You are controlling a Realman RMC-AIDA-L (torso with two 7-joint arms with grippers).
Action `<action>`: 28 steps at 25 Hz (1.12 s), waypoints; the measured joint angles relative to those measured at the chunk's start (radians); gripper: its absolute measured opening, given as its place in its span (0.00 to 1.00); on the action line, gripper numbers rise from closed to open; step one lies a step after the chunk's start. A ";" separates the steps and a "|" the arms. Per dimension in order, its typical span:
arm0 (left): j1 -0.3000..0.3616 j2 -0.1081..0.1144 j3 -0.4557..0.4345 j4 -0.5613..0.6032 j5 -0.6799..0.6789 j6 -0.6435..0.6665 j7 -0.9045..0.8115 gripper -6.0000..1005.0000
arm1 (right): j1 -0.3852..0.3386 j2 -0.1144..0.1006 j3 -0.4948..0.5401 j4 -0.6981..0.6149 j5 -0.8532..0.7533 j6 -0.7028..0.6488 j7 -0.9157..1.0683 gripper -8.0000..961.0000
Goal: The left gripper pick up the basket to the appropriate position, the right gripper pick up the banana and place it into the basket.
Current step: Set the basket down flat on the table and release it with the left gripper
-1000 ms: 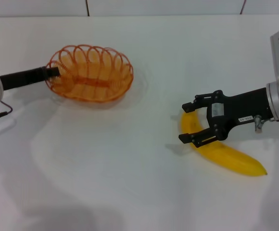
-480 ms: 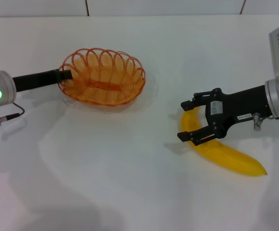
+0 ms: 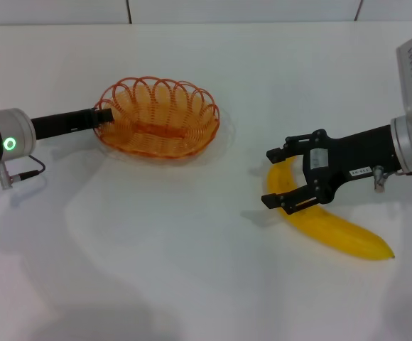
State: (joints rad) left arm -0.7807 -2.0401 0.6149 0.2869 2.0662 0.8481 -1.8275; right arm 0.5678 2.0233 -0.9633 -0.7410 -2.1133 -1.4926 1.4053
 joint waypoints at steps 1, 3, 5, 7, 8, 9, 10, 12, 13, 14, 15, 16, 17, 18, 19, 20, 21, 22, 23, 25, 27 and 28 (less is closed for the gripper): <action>0.000 0.000 -0.001 0.000 0.000 0.000 0.002 0.08 | 0.000 0.000 0.000 0.000 0.000 0.000 0.000 0.93; 0.000 0.000 -0.001 0.000 0.000 0.000 0.004 0.08 | 0.000 0.000 0.000 0.000 0.000 0.000 0.000 0.93; 0.000 0.000 -0.002 0.000 0.000 0.000 0.007 0.10 | 0.000 0.000 0.000 0.000 -0.001 0.000 0.000 0.93; 0.000 0.000 -0.001 0.000 0.000 0.000 0.010 0.12 | 0.000 0.000 0.000 0.000 -0.001 0.000 0.000 0.93; 0.000 -0.001 -0.001 0.000 0.000 0.000 0.011 0.13 | 0.000 0.000 0.000 0.000 -0.001 0.000 0.000 0.93; 0.000 -0.001 -0.001 0.000 0.000 0.000 0.013 0.14 | 0.000 0.000 0.000 0.000 -0.001 0.000 0.000 0.93; 0.000 -0.001 -0.001 0.000 0.000 0.000 0.015 0.14 | 0.000 0.001 0.000 0.000 -0.001 0.000 0.000 0.93; 0.000 -0.001 -0.001 0.000 0.000 0.000 0.017 0.16 | 0.000 0.001 0.000 0.000 -0.001 0.000 0.000 0.93; 0.000 -0.001 -0.001 0.000 0.000 0.000 0.018 0.17 | 0.000 0.001 0.000 0.000 -0.001 0.000 0.000 0.93; 0.000 -0.001 -0.001 0.000 0.000 -0.001 0.018 0.18 | 0.000 0.001 0.000 0.000 -0.001 0.000 0.000 0.93; 0.000 -0.001 -0.001 0.000 0.000 -0.001 0.018 0.19 | 0.000 0.001 0.000 0.000 -0.001 0.000 0.000 0.93; 0.000 -0.001 -0.001 0.000 0.000 -0.001 0.019 0.20 | 0.000 0.001 0.000 0.000 -0.001 0.000 0.000 0.93; 0.000 -0.001 -0.001 0.000 0.000 -0.001 0.020 0.21 | 0.000 0.001 0.000 0.001 -0.001 0.000 0.000 0.93; 0.000 -0.001 -0.001 0.000 0.000 -0.001 0.020 0.22 | 0.000 0.002 0.000 0.001 -0.001 0.000 0.000 0.93; 0.000 -0.002 -0.001 0.000 0.000 -0.002 0.022 0.23 | 0.000 0.002 0.000 0.001 -0.001 0.000 0.000 0.93; 0.000 -0.002 -0.001 0.000 0.000 -0.002 0.025 0.23 | 0.000 0.002 0.000 0.001 -0.001 0.000 0.000 0.93; 0.000 -0.002 -0.001 0.000 0.000 -0.002 0.031 0.24 | 0.000 0.002 0.000 0.002 -0.001 0.000 0.000 0.93; 0.000 -0.003 -0.001 0.000 -0.001 -0.003 0.039 0.25 | 0.000 0.002 0.000 0.002 -0.001 0.000 0.000 0.93; 0.000 -0.004 -0.001 -0.001 -0.007 -0.003 0.050 0.30 | 0.000 0.002 0.000 0.002 -0.001 0.000 0.000 0.93; 0.000 -0.005 -0.001 -0.002 -0.024 -0.003 0.075 0.39 | 0.000 0.002 0.000 0.004 -0.001 0.000 0.000 0.93; 0.003 -0.005 -0.001 -0.003 -0.040 0.000 0.103 0.49 | -0.001 0.002 0.000 0.005 0.000 0.000 0.000 0.93; 0.005 -0.005 -0.001 -0.003 -0.045 0.001 0.115 0.53 | -0.001 0.002 0.000 0.006 0.000 0.000 0.000 0.93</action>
State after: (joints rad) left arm -0.7753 -2.0450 0.6136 0.2842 2.0216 0.8495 -1.7122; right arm 0.5664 2.0249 -0.9633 -0.7347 -2.1138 -1.4925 1.4051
